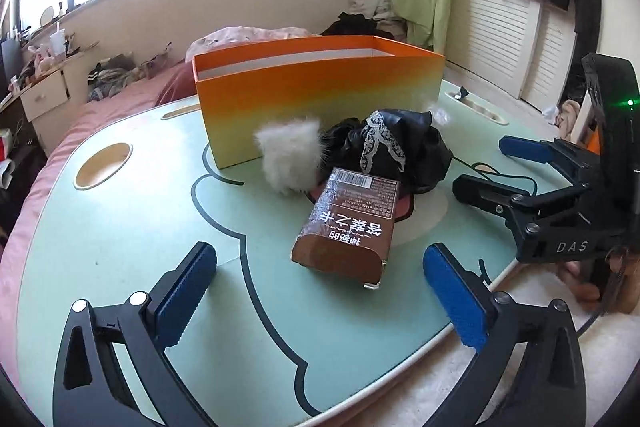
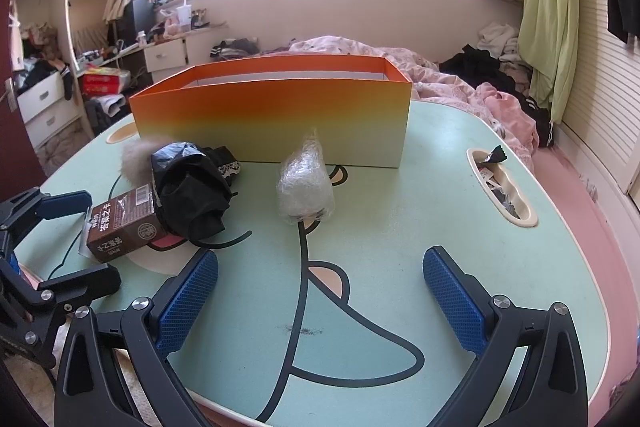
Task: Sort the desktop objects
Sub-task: 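Reach into the box and grasp the dark purple pouch with the right gripper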
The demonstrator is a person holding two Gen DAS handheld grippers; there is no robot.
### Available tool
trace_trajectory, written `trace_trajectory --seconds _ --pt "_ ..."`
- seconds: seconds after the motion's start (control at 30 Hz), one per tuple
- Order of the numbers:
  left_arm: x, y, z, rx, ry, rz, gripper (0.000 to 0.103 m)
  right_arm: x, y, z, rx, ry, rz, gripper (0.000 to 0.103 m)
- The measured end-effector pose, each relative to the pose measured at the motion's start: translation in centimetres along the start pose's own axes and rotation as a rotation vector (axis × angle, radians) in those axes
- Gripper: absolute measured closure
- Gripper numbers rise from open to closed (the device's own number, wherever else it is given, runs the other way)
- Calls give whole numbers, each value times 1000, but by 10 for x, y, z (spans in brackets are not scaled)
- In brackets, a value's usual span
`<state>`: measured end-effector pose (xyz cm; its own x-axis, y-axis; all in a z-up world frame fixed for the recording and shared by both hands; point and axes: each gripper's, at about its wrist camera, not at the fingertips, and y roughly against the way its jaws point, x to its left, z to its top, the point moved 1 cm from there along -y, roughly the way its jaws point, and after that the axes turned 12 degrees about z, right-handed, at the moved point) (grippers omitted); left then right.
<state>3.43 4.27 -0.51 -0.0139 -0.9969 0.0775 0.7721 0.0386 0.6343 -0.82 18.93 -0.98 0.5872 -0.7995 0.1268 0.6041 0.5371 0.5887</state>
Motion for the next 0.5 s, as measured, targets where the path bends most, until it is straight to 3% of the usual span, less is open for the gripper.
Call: trace_trajectory --seconds 0.4,0.5 --pt "10 -1 -5 -18 1 -14 0 -1 4 2 -8 -9 21 0" --pt "10 0 -6 -20 0 -15 0 -6 19 12 -48 -18 43 0"
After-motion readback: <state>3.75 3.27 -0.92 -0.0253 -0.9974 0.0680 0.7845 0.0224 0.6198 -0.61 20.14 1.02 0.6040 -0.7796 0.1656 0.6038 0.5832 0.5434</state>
